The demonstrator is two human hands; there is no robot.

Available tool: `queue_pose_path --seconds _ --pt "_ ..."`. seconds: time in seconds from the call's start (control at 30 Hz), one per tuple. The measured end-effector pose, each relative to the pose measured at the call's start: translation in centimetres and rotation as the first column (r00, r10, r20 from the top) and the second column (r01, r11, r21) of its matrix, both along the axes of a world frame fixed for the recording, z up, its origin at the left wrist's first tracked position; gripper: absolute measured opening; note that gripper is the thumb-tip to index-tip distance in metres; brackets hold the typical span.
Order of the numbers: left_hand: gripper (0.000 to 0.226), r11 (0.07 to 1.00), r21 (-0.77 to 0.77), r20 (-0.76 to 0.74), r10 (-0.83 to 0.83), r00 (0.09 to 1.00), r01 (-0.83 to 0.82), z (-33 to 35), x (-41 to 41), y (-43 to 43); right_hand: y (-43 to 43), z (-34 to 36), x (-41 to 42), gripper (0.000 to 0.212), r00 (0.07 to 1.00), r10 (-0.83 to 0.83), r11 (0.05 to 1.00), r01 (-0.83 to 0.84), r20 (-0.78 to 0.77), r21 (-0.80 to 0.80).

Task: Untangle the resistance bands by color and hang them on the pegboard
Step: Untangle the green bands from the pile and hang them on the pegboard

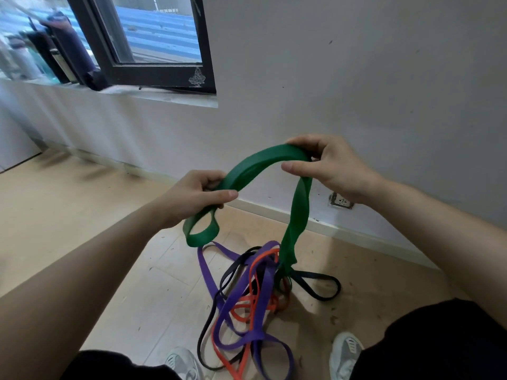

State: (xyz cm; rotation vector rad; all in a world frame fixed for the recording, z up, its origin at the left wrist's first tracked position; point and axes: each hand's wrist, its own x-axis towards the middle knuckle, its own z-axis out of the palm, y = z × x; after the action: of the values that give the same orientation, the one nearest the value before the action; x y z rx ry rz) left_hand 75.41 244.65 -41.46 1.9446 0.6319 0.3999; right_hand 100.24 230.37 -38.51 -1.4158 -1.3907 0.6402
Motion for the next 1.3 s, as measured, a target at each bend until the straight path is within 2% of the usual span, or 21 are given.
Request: queue_pose_path --seconds 0.2,0.33,0.4,0.47,0.6,0.67,0.77,0.87,0.93,1.03,1.13,1.23,1.3 --pt "0.035 0.994 -0.069 0.091 -0.080 0.993 0.087 0.9 3.2 -2.3 -0.5 -0.2 -0.6 0.035 0.971 0.067 0.992 -0.041 0.231 -0.116" --pt "0.030 0.992 0.045 0.049 -0.118 0.992 0.116 0.7 4.5 -3.4 -0.2 -1.4 -1.3 0.053 0.929 0.095 0.991 -0.054 0.357 -0.122" --pt "0.025 0.991 0.076 0.068 -0.112 0.991 0.106 0.7 4.6 -3.4 -0.1 -2.1 -1.1 0.061 0.945 0.112 0.987 -0.071 0.307 -0.142" --pt "0.028 0.992 0.071 0.100 -0.114 0.989 0.107 0.9 4.4 -3.3 -0.1 -3.2 -0.9 0.061 0.972 0.137 0.976 -0.099 0.193 -0.197" --pt "0.030 0.992 0.068 0.156 -0.114 0.981 0.105 1.5 3.2 -3.1 0.5 -6.7 -1.0 0.030 0.971 0.227 0.907 -0.184 0.071 -0.378" --pt "0.024 0.994 0.053 0.202 -0.102 0.974 0.093 2.0 2.6 -2.7 0.8 -7.9 -0.9 0.025 0.964 0.265 0.875 -0.237 0.009 -0.423" --pt "0.020 0.997 -0.021 0.278 -0.063 0.959 0.072 2.7 1.8 -2.1 1.6 -7.7 -1.2 0.019 0.969 0.239 0.873 -0.245 -0.069 -0.422" --pt "0.009 0.998 -0.054 0.340 -0.013 0.940 0.034 3.2 1.5 -2.2 2.5 -6.9 -2.1 0.014 0.965 0.255 0.863 -0.252 -0.053 -0.438" --pt "0.009 0.998 -0.065 0.362 0.013 0.932 0.011 3.4 1.3 -2.1 2.8 -6.6 -2.7 0.010 0.964 0.262 0.866 -0.252 -0.038 -0.431" --pt "0.013 0.996 -0.083 0.371 0.041 0.928 -0.011 3.4 0.7 -1.8 2.8 -5.7 -2.3 0.020 0.977 0.214 0.897 -0.200 -0.009 -0.395" --pt "0.013 0.995 -0.097 0.373 0.065 0.926 -0.031 3.2 0.1 -1.3 2.2 -4.0 -1.1 0.035 0.981 0.187 0.918 -0.193 -0.049 -0.347" --pt "0.018 0.992 -0.121 0.381 0.071 0.922 -0.026 3.2 0.0 -1.1 1.4 -3.0 -0.2 0.028 0.979 0.200 0.930 -0.201 -0.037 -0.307" --pt "0.017 0.990 -0.138 0.382 0.060 0.922 -0.008 3.4 0.3 -1.3 1.3 -2.9 -0.4 0.033 0.976 0.217 0.928 -0.205 0.006 -0.311"
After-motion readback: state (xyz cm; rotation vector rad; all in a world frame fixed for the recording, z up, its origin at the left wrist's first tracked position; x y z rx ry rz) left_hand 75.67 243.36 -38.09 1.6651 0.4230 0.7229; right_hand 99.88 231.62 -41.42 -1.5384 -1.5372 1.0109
